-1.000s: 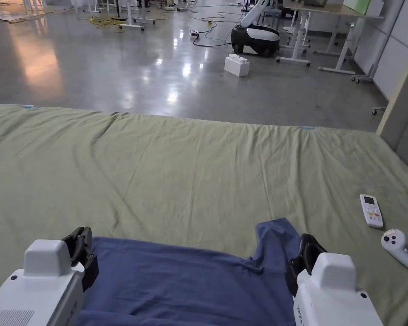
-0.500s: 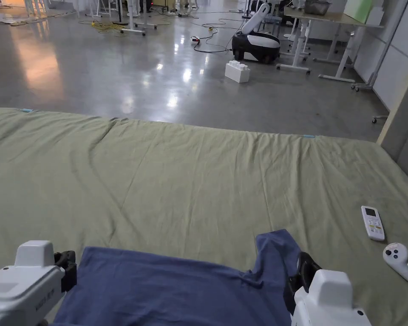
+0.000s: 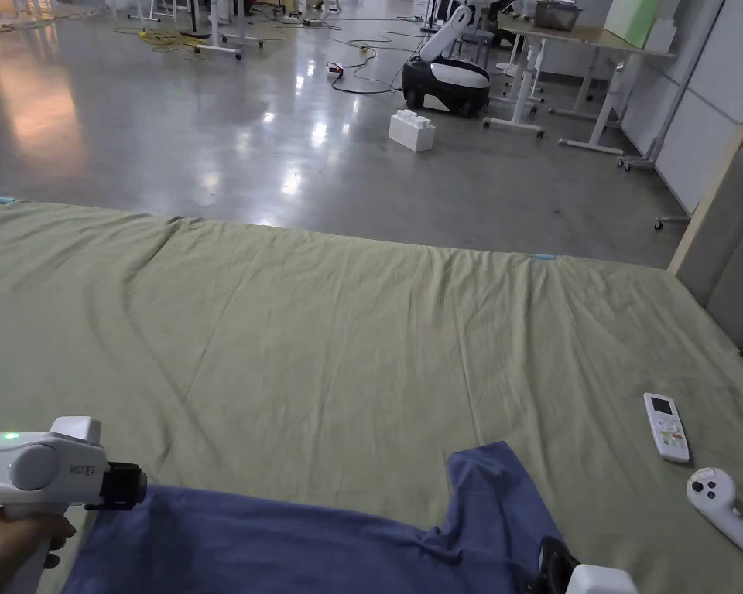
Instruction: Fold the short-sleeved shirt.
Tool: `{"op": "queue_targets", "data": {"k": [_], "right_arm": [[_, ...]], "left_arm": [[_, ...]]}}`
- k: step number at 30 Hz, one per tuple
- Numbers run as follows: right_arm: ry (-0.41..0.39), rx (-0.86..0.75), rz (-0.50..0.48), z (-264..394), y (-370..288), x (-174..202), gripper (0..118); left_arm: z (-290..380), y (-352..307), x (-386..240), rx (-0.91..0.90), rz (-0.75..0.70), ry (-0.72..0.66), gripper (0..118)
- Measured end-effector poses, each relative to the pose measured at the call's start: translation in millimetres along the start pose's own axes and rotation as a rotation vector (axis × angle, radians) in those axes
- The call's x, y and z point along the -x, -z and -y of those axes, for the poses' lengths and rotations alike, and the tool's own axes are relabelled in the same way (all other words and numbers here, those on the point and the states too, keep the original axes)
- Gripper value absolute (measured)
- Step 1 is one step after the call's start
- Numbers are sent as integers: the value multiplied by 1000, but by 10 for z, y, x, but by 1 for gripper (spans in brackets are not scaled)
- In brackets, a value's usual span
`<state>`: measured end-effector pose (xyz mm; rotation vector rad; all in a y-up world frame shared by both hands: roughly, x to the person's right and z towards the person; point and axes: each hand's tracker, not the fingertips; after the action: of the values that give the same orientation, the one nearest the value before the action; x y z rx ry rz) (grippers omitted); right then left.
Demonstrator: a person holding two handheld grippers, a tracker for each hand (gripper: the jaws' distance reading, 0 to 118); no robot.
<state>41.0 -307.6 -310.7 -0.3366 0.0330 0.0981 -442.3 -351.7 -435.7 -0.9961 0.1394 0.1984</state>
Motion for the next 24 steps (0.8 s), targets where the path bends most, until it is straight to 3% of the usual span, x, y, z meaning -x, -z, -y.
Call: {"op": "queue_targets", "data": {"k": [1,7,8,9,10,11,19,20,22,24], "right_arm": [[33,50,-11,51,19,-13,0],[17,62,22,117,84,-94,0],[21,70,23,128,98,-105,0],[25,82,23,146,115,-113,0],[29,90,24,156,135,-124,0],[34,97,24,160,159,-141,0],[57,278,26,-32,764,-437,2],[59,306,24,-75,909,-504,8],[57,388,9,-151,1182,-610,35],[48,468,-9,-217,1487,-695,43]], "left_arm": [[-9,64,-25,14,-12,7,68],[-15,228,-132,73,-68,109,64],[-29,213,-167,78,-75,121,56],[-31,192,-213,70,-79,134,42],[-23,174,-251,58,-78,149,18],[-25,171,-241,43,-68,170,9],[66,49,-209,9,-44,168,5],[75,11,-188,-4,-37,165,5],[107,-75,-173,-26,-33,164,5],[122,-133,-135,-51,-26,153,5]]}}
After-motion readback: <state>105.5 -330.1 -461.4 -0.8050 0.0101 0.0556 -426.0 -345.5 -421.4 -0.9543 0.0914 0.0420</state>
